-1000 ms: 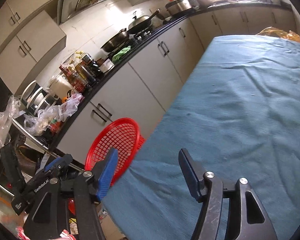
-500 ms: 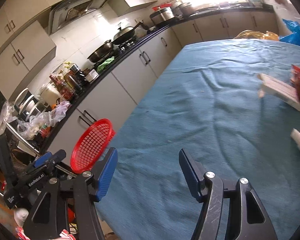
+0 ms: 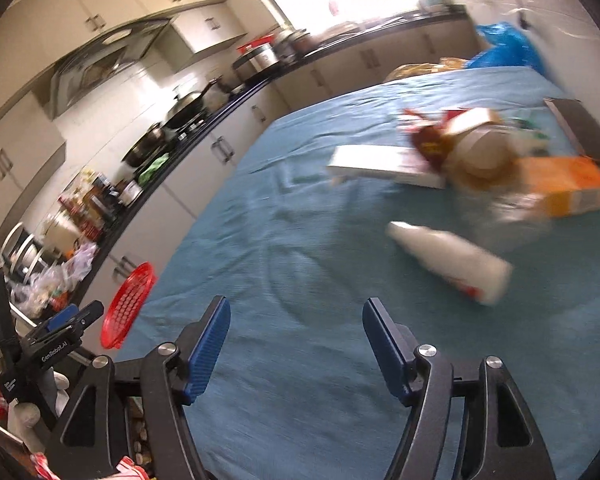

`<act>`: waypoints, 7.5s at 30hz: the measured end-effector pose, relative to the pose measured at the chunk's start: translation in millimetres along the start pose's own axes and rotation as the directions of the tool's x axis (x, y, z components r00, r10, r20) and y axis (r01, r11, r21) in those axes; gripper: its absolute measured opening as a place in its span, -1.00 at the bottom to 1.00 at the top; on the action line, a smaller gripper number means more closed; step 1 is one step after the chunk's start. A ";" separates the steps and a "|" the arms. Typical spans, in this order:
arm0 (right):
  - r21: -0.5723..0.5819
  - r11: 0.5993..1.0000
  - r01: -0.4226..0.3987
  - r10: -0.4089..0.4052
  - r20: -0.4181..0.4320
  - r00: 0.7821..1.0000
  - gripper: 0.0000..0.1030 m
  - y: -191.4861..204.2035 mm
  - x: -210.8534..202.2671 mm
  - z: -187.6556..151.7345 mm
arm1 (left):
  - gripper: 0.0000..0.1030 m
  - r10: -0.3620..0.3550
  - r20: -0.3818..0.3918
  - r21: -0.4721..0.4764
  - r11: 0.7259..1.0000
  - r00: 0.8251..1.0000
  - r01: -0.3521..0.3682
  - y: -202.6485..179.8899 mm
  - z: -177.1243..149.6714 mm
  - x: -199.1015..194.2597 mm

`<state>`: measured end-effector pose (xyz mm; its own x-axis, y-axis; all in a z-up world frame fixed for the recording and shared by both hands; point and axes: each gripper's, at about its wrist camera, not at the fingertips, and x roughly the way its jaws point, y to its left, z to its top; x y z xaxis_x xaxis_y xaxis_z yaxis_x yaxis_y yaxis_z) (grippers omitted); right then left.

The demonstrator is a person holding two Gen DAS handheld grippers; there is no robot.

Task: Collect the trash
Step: 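Move both open tools back over the table, then grasp the white medicine box with the left tool while the right tool grasps the white spray bottle, then carry the box and bottle to the red basket and open the left tool, then move both tools back toward the table, then grasp the red snack bag with the left tool while the right tool grasps the clear plastic cup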

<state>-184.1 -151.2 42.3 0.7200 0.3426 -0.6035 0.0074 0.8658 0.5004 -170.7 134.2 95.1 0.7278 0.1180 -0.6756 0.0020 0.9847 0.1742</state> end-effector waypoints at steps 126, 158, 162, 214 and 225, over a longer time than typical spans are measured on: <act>-0.358 0.927 -0.113 0.044 -0.195 0.980 -0.37 141.6 76.6 -6.1 | -0.08 -0.016 -0.067 -0.237 0.972 0.998 0.000 126.4 -31.1 25.7; -0.335 0.892 -0.303 0.203 -0.302 0.931 0.08 280.0 216.8 2.7 | 0.31 0.012 -0.071 -0.306 0.951 0.997 -0.033 193.2 -26.2 69.5; -0.312 0.906 -0.284 0.198 -0.280 0.939 0.10 257.7 198.1 3.3 | 0.31 0.057 -0.066 -0.248 0.966 0.996 -0.072 174.3 -23.1 60.3; 0.282 0.955 0.089 -0.111 0.064 0.992 0.61 -139.9 -19.2 54.4 | 0.58 -0.476 -0.148 0.549 0.690 0.867 0.472 -314.8 91.8 91.4; 0.312 0.948 0.055 -0.080 0.068 0.994 0.61 -144.6 -8.8 62.0 | 0.09 -0.577 -0.336 0.408 0.624 0.745 0.667 -343.0 90.4 125.6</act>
<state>-148.5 -302.1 13.8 0.7626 0.2466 -0.5980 0.2634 0.7261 0.6352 -18.0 -200.3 15.3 0.3108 -0.4368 -0.8442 0.7664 0.6405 -0.0492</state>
